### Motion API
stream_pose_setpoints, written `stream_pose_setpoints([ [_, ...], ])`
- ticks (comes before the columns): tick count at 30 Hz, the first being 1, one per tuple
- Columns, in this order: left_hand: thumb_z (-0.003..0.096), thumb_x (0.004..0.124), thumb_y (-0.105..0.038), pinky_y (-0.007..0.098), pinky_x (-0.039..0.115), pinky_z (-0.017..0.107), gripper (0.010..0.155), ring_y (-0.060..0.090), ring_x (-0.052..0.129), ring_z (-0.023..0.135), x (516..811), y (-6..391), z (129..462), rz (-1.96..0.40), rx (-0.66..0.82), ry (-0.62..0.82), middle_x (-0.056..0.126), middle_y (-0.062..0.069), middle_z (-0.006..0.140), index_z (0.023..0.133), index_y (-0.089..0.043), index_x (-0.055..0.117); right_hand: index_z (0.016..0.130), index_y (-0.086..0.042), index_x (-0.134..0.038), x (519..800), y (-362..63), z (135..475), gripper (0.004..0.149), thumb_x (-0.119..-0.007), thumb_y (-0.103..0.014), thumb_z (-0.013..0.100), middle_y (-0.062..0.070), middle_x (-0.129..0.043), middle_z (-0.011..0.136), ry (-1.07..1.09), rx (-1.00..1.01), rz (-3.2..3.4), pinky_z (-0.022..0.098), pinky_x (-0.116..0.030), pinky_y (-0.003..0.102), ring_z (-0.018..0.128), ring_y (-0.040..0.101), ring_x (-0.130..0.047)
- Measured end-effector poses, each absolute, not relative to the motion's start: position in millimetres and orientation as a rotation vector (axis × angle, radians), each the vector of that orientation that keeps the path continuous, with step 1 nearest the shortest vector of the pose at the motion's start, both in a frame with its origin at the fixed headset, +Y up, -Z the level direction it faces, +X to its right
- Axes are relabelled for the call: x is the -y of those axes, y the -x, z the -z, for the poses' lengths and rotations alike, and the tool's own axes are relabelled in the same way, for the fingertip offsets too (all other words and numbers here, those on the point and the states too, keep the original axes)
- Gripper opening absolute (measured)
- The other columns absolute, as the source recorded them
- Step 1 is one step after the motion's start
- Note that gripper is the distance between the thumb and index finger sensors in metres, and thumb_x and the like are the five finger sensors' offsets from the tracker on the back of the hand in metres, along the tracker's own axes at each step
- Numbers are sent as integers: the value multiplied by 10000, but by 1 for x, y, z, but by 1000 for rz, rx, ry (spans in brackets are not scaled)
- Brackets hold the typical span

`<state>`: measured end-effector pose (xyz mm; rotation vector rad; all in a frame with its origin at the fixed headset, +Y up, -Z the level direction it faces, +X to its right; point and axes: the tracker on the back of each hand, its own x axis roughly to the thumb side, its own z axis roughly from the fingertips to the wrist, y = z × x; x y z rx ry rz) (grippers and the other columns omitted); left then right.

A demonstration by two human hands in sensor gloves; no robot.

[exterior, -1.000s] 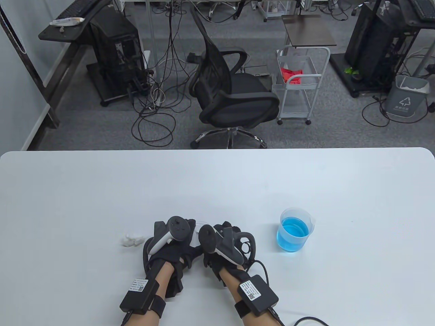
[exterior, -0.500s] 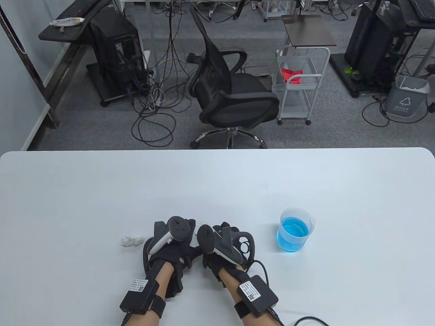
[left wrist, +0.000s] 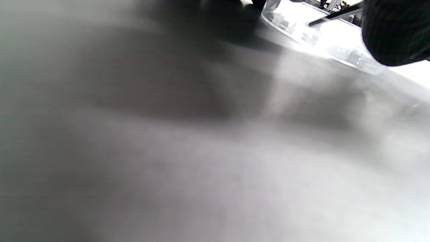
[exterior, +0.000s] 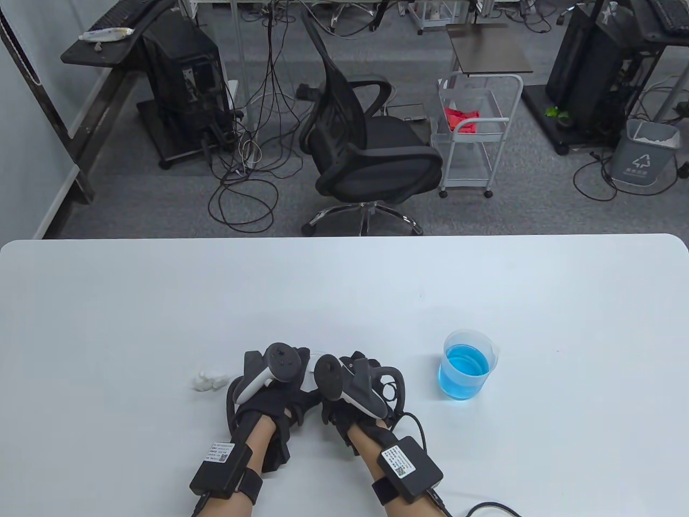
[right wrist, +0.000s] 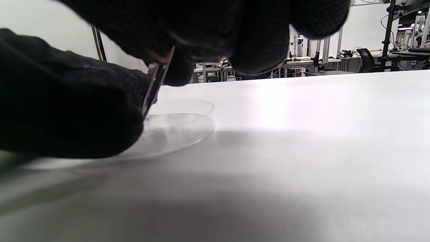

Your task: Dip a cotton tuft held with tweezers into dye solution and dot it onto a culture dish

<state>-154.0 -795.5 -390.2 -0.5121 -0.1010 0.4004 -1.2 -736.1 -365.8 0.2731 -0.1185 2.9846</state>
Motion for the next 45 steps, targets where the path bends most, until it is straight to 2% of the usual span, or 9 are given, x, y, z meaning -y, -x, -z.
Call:
stream_pose_setpoints([
  [17, 444, 684, -746, 448, 198, 806, 949, 213, 93, 1158, 796, 154, 390, -402, 101, 512, 103, -111, 1187, 1114, -389, 115, 719, -192, -972, 734, -10, 366, 338, -859, -293, 417, -7, -959, 480, -221, 105, -2990, 570, -678, 570, 627, 223, -933],
  [29, 442, 684, -747, 449, 198, 806, 950, 211, 92, 1159, 796, 154, 391, -402, 101, 513, 103, -114, 1188, 1113, -390, 115, 720, -190, -971, 735, -5, 366, 338, -859, -289, 417, -3, -958, 482, -244, 198, -2957, 570, -675, 572, 630, 227, -930],
  [35, 441, 684, -748, 447, 200, 807, 950, 210, 95, 1159, 796, 154, 391, -400, 103, 513, 105, -113, 1187, 1113, -391, 116, 725, -190, -967, 739, -5, 368, 339, -856, -287, 420, 1, -958, 488, -219, 151, -2948, 572, -671, 574, 635, 230, -928],
  [37, 441, 684, -748, 448, 200, 807, 949, 212, 96, 1158, 796, 154, 391, -399, 102, 513, 105, -113, 1187, 1113, -390, 117, 724, -191, -967, 739, -6, 368, 339, -856, -288, 418, -3, -958, 487, -226, 203, -2966, 572, -673, 572, 635, 227, -929],
  [45, 443, 681, -749, 447, 198, 808, 946, 210, 94, 1159, 796, 154, 390, -400, 102, 513, 103, -114, 1187, 1112, -392, 116, 725, -189, -967, 735, -11, 368, 339, -857, -285, 419, 1, -957, 488, -177, 198, -2973, 572, -671, 574, 636, 231, -926],
])
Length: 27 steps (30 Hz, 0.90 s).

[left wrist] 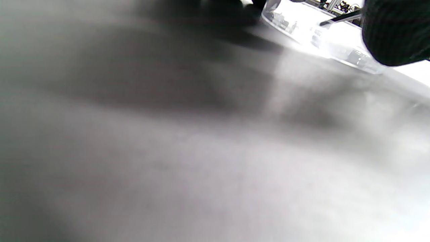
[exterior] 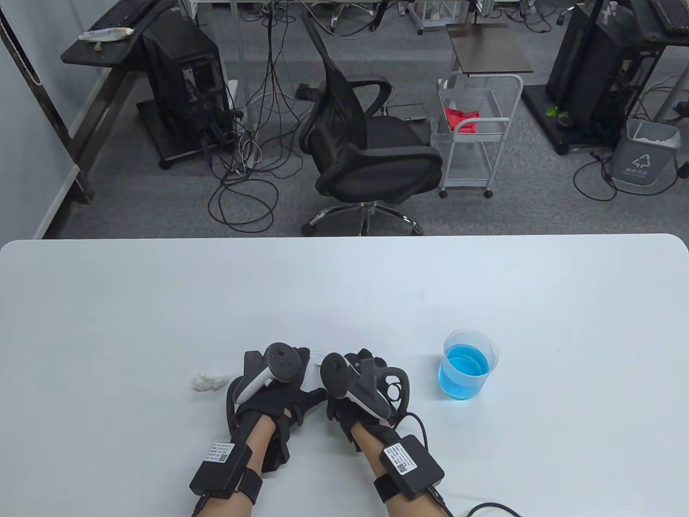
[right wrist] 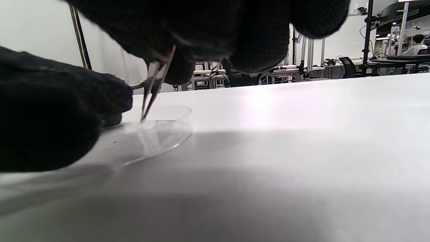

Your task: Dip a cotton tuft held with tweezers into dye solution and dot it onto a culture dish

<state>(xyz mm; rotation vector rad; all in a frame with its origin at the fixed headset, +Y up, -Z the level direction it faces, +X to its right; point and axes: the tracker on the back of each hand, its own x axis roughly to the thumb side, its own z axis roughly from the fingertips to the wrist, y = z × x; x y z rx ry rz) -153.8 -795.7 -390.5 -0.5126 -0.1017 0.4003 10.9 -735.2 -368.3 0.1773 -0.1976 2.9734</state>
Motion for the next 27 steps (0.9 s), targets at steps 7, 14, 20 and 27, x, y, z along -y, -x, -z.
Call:
stream_pose_setpoints([
  [7, 445, 681, -748, 448, 198, 807, 945, 210, 93, 1159, 796, 154, 390, -402, 102, 513, 104, -114, 1187, 1113, -392, 116, 726, -187, -967, 736, -15, 369, 340, -858, -284, 419, 2, -957, 487, -152, 180, -2980, 571, -671, 574, 633, 231, -927],
  [14, 445, 681, -748, 448, 196, 806, 945, 210, 92, 1158, 796, 154, 390, -404, 102, 513, 103, -113, 1187, 1113, -391, 116, 724, -186, -968, 734, -17, 369, 339, -858, -285, 419, 0, -957, 487, -139, 179, -2985, 570, -672, 573, 631, 231, -928],
  [20, 447, 679, -748, 449, 196, 805, 943, 210, 91, 1158, 796, 154, 391, -404, 102, 512, 101, -113, 1187, 1112, -393, 114, 722, -186, -970, 731, -19, 367, 338, -860, -286, 418, -1, -958, 484, -125, 178, -2999, 570, -673, 573, 629, 230, -930],
  [27, 447, 680, -747, 447, 196, 806, 943, 211, 92, 1158, 796, 155, 391, -405, 102, 513, 104, -114, 1187, 1113, -392, 115, 720, -184, -972, 729, -23, 366, 337, -860, -286, 418, -2, -957, 481, -109, 160, -3010, 569, -674, 573, 626, 229, -930],
])
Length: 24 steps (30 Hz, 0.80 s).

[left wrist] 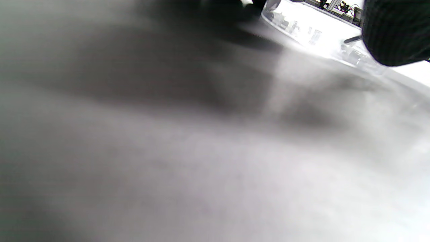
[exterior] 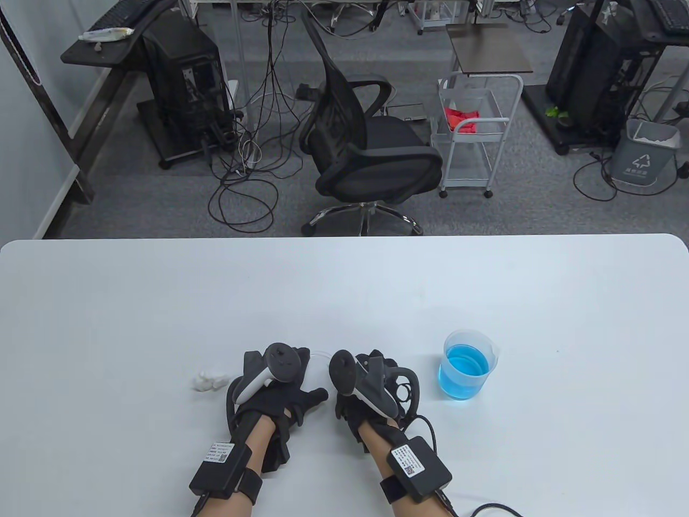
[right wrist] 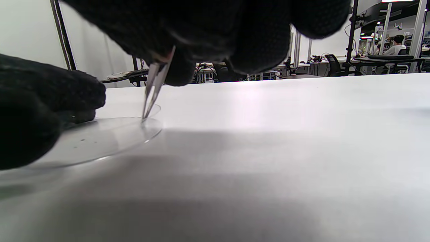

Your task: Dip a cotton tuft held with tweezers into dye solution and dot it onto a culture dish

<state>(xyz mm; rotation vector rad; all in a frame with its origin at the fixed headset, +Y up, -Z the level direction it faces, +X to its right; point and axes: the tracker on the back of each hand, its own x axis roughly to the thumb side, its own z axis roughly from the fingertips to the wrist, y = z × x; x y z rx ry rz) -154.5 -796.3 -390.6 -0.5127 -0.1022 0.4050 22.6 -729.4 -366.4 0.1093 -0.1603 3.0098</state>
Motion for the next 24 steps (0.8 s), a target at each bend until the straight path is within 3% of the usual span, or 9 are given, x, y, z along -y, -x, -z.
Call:
stream_pose_setpoints([
  [24, 446, 683, -745, 447, 195, 806, 944, 212, 92, 1158, 796, 155, 391, -407, 102, 513, 102, -112, 1187, 1113, -391, 117, 711, -177, -979, 726, -22, 361, 334, -864, -284, 416, 1, -958, 472, -144, 106, -3004, 569, -674, 576, 621, 230, -933],
])
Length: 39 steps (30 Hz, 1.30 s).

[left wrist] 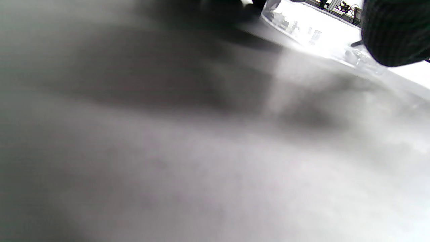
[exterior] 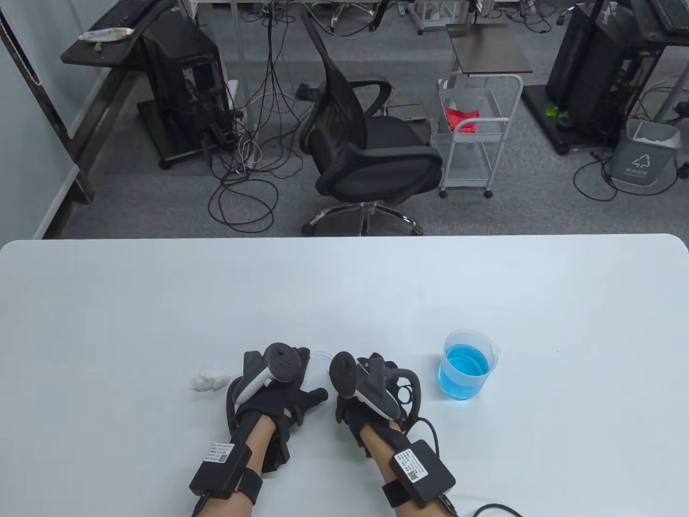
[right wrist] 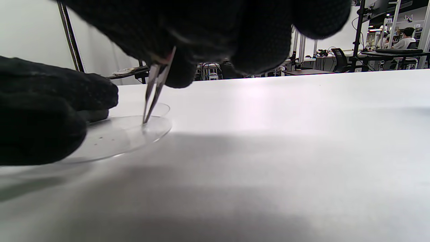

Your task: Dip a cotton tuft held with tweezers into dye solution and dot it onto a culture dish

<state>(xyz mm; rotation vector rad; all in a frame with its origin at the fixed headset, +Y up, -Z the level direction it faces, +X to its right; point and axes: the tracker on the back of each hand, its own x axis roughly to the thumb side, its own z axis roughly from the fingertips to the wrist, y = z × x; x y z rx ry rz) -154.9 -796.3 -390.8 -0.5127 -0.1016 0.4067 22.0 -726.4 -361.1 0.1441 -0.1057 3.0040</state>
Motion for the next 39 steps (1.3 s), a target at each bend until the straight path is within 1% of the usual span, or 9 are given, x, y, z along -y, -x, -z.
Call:
stream_pose_setpoints([
  [9, 445, 680, -748, 447, 196, 806, 945, 209, 90, 1158, 796, 155, 391, -404, 101, 512, 102, -115, 1187, 1113, -393, 114, 711, -178, -978, 729, -20, 362, 334, -864, -285, 416, 1, -958, 470, -158, 76, -3006, 570, -673, 576, 625, 231, -931],
  [14, 444, 682, -748, 447, 196, 806, 945, 210, 92, 1158, 796, 155, 391, -405, 101, 512, 103, -114, 1187, 1113, -394, 117, 710, -178, -979, 728, -20, 362, 334, -865, -286, 415, 0, -957, 469, -170, 100, -2993, 569, -675, 574, 623, 228, -932],
  [17, 443, 683, -747, 448, 197, 806, 945, 210, 94, 1158, 796, 155, 391, -405, 101, 512, 105, -115, 1187, 1113, -394, 117, 713, -182, -976, 730, -19, 362, 334, -861, -289, 418, -3, -956, 472, -170, 61, -3006, 570, -676, 573, 626, 225, -932],
  [21, 444, 683, -747, 449, 196, 805, 944, 211, 92, 1158, 796, 155, 391, -405, 101, 512, 103, -114, 1187, 1112, -394, 117, 710, -181, -979, 729, -18, 362, 334, -864, -288, 415, -3, -957, 469, -184, 106, -2997, 569, -677, 572, 624, 225, -933],
  [25, 444, 683, -746, 447, 196, 806, 945, 209, 92, 1159, 796, 155, 391, -405, 102, 513, 104, -114, 1187, 1113, -393, 117, 713, -183, -977, 730, -17, 362, 336, -862, -291, 417, -5, -957, 472, -186, 71, -3004, 570, -677, 571, 626, 224, -932],
  [29, 444, 682, -747, 447, 196, 806, 945, 208, 92, 1159, 796, 155, 391, -405, 102, 513, 104, -116, 1187, 1113, -394, 116, 710, -181, -979, 729, -17, 361, 334, -864, -289, 416, -4, -957, 470, -198, 103, -2986, 569, -677, 572, 624, 225, -932],
  [33, 443, 683, -747, 447, 196, 806, 946, 211, 93, 1158, 796, 155, 391, -404, 102, 513, 103, -114, 1187, 1113, -394, 116, 711, -186, -977, 731, -15, 362, 333, -861, -292, 417, -9, -955, 468, -200, 69, -3003, 567, -680, 569, 621, 221, -933],
  [37, 442, 684, -746, 447, 196, 806, 946, 209, 93, 1158, 796, 155, 391, -405, 102, 513, 104, -115, 1187, 1113, -394, 117, 708, -182, -979, 730, -14, 361, 333, -864, -290, 415, -7, -954, 465, -209, 104, -2984, 565, -680, 569, 617, 223, -933],
  [39, 443, 684, -746, 447, 196, 806, 946, 209, 92, 1158, 796, 155, 391, -405, 102, 513, 103, -117, 1187, 1113, -394, 116, 708, -181, -979, 731, -14, 361, 333, -864, -290, 416, -7, -953, 466, -210, 80, -2989, 565, -680, 570, 619, 222, -932],
])
